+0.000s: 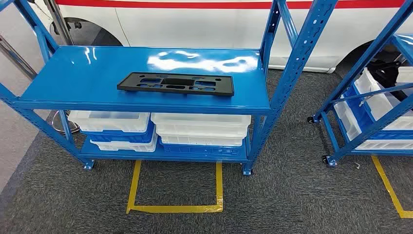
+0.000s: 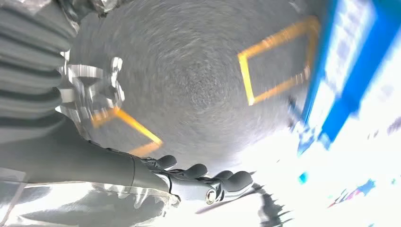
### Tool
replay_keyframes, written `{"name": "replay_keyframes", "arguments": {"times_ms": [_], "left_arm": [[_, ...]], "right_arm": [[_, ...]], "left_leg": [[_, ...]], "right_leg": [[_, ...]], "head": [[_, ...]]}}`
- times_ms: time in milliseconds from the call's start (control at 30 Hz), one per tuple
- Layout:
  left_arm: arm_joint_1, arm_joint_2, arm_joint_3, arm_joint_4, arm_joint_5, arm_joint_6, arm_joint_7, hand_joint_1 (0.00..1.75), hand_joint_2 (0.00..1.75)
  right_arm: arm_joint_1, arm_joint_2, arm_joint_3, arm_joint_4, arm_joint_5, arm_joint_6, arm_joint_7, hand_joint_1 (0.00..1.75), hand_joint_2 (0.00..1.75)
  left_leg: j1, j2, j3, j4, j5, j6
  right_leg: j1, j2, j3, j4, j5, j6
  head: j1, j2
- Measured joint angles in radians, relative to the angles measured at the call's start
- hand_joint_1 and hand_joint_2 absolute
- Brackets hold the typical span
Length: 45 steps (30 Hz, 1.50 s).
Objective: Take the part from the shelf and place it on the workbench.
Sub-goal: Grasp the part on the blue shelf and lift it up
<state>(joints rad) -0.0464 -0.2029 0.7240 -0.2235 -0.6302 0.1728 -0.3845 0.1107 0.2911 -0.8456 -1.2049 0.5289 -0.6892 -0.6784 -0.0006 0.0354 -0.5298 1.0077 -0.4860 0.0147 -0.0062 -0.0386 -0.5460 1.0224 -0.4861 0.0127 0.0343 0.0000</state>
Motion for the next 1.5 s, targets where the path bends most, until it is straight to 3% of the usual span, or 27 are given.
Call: {"name": "replay_keyframes", "arguments": {"times_ms": [33, 167, 300, 433, 900, 1067, 1200, 1333, 1500], "left_arm": [[-0.001, 0.000, 0.000, 0.000, -0.001, 0.000, 0.000, 0.00, 0.00], [-0.009, -0.002, 0.000, 0.000, -0.020, 0.000, 0.002, 0.00, 0.00], [-0.011, -0.004, 0.000, 0.001, -0.039, -0.002, 0.007, 0.00, 0.00], [-0.014, -0.005, -0.002, 0.002, -0.045, -0.002, 0.007, 0.00, 0.00], [-0.014, -0.006, -0.002, 0.002, -0.054, -0.002, 0.006, 0.00, 0.00], [-0.014, -0.006, -0.002, 0.002, -0.068, -0.019, -0.015, 0.00, 0.00], [-0.014, -0.006, -0.003, 0.002, -0.084, -0.058, -0.053, 0.00, 0.00], [-0.015, -0.004, -0.005, 0.002, -0.107, -0.089, -0.064, 0.00, 0.00], [-0.016, -0.003, -0.013, 0.003, -0.128, -0.112, -0.062, 0.00, 0.00]], "right_arm": [[0.008, 0.002, 0.033, -0.022, -0.017, -0.001, 0.006, 0.00, 0.00], [0.055, 0.024, 0.284, -0.192, 0.022, -0.009, 0.031, 0.00, 1.75], [0.099, 0.047, 0.523, -0.332, 0.107, -0.010, 0.026, 0.00, 1.75], [0.109, 0.050, 0.679, -0.375, 0.121, -0.010, 0.024, 0.00, 1.75], [0.120, 0.037, 0.840, -0.396, 0.080, -0.010, 0.034, 0.00, 1.75], [0.113, -0.018, 0.974, -0.389, 0.009, 0.011, 0.114, 0.00, 1.75], [0.091, -0.080, 1.096, -0.363, -0.008, 0.091, 0.183, 0.00, 1.75], [0.042, -0.139, 1.269, -0.303, -0.006, 0.182, 0.209, 0.00, 1.75], [-0.050, -0.200, 1.434, -0.232, 0.004, 0.200, 0.230, 0.00, 1.75]], "left_leg": [[0.000, 0.004, 0.001, 0.000, 0.000, 0.000], [0.000, 0.015, 0.005, 0.000, -0.001, 0.000], [0.000, 0.014, 0.006, 0.000, -0.001, 0.001], [0.000, 0.014, 0.008, 0.000, 0.000, 0.001], [0.000, 0.014, 0.008, 0.000, -0.001, 0.001], [0.000, 0.014, 0.008, 0.000, -0.001, 0.001], [0.000, 0.014, 0.008, 0.000, -0.001, 0.001], [0.000, 0.014, 0.007, 0.000, -0.001, 0.001], [0.000, 0.014, 0.007, 0.001, -0.001, 0.001]], "right_leg": [[0.000, 0.003, -0.001, 0.000, 0.000, 0.000], [0.000, 0.015, -0.002, 0.000, 0.002, 0.000], [0.000, 0.015, -0.002, 0.000, 0.003, -0.001], [0.000, 0.015, -0.003, 0.000, 0.003, -0.001], [0.000, 0.015, -0.003, 0.000, 0.003, -0.001], [0.000, 0.015, -0.003, 0.000, 0.003, -0.001], [0.000, 0.015, -0.003, 0.000, 0.003, -0.001], [0.000, 0.016, -0.004, 0.000, 0.003, -0.001], [0.000, 0.015, -0.004, 0.000, 0.004, -0.001]], "head": [[0.000, 0.000], [0.000, 0.000], [0.000, 0.000], [0.000, 0.000], [0.000, 0.000], [0.000, 0.000], [0.000, 0.000], [0.000, 0.000], [0.001, 0.000]]}}
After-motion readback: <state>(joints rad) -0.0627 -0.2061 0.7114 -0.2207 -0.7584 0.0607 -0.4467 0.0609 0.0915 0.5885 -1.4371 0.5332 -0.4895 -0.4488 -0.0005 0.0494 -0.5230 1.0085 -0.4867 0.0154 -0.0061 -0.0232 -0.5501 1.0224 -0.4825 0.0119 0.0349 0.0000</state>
